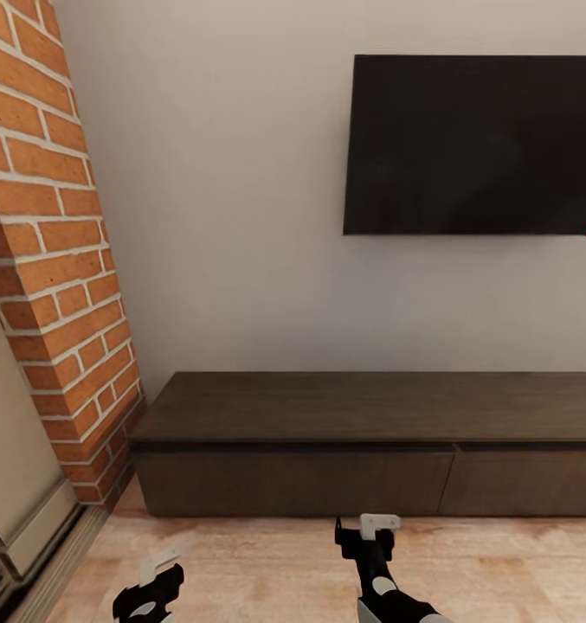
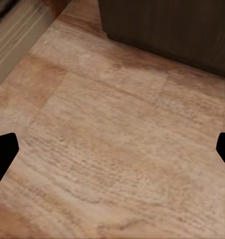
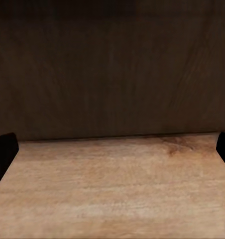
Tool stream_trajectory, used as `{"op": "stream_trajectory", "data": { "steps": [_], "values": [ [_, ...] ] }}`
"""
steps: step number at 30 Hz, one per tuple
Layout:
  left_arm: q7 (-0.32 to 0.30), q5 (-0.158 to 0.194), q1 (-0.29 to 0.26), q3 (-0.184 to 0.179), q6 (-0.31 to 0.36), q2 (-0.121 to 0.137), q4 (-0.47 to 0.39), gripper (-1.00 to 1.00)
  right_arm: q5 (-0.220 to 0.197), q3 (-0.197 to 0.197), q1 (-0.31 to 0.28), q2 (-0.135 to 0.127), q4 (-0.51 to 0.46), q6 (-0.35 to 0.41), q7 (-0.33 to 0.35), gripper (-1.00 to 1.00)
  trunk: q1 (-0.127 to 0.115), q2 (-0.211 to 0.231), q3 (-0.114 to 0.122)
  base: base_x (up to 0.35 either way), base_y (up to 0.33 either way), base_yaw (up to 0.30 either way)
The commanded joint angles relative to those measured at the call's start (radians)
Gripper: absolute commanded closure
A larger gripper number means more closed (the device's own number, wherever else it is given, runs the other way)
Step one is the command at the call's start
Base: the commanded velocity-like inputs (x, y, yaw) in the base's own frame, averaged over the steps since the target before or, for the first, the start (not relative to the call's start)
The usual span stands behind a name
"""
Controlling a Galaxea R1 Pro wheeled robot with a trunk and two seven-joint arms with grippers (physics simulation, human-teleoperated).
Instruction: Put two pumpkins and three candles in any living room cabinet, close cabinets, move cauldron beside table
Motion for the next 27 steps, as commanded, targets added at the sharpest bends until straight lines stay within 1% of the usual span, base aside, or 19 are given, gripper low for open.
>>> {"op": "stream_trajectory", "data": {
  "steps": [1, 2, 3, 5, 11, 21, 23, 25, 27],
  "values": [
    [0.004, 0.008, 0.000, -0.008, -0.002, 0.000, 0.000, -1.00, -0.007, 0.009, 0.001, 0.000, 0.001, -0.006, -0.005, -1.00, -0.004, 0.007, 0.002, 0.000, 0.000, 0.000],
    [0.004, 0.008, 0.000, -0.008, -0.003, 0.000, 0.001, -1.00, -0.007, 0.009, 0.003, 0.000, 0.001, -0.013, -0.005, -1.00, -0.008, 0.014, 0.005, 0.000, 0.000, 0.000],
    [0.005, 0.008, 0.000, -0.008, -0.002, 0.000, 0.001, -1.00, -0.003, 0.009, 0.013, 0.000, 0.036, -0.106, -0.007, -1.00, -0.012, 0.021, 0.008, 0.000, 0.000, -0.005],
    [0.005, 0.008, -0.001, -0.008, -0.002, -0.002, 0.001, -1.00, -0.001, 0.010, 0.014, 0.000, 0.068, -0.171, -0.006, -1.00, -0.019, 0.035, 0.016, 0.000, 0.000, -0.131],
    [0.005, 0.008, 0.000, -0.008, -0.002, -0.003, 0.002, -1.00, -0.001, 0.009, 0.015, 0.000, 0.070, -0.178, -0.005, -1.00, -0.042, 0.077, 0.042, -0.035, 0.000, -0.185],
    [0.005, 0.008, -0.001, -0.008, -0.002, -0.004, 0.002, -1.00, 0.001, 0.009, 0.019, -0.001, 0.070, -0.189, -0.005, -1.00, -0.081, 0.147, 0.084, -0.293, 0.000, -0.189],
    [0.005, 0.008, -0.001, -0.008, -0.003, -0.006, 0.002, -1.00, 0.001, 0.009, 0.021, -0.003, 0.071, -0.212, -0.005, -1.00, -0.088, 0.161, 0.093, -0.334, 0.000, -0.190],
    [0.005, 0.008, -0.001, -0.008, -0.007, -0.007, 0.002, -1.00, 0.000, 0.009, 0.032, -0.004, 0.081, -0.265, -0.005, -1.00, -0.096, 0.175, 0.101, -0.309, 0.000, -0.175],
    [0.005, 0.008, 0.001, -0.007, -0.008, -0.006, 0.002, -1.00, 0.000, 0.010, 0.036, -0.004, 0.088, -0.297, -0.005, -1.00, -0.104, 0.189, 0.110, -0.209, 0.000, -0.156]
  ]
}}
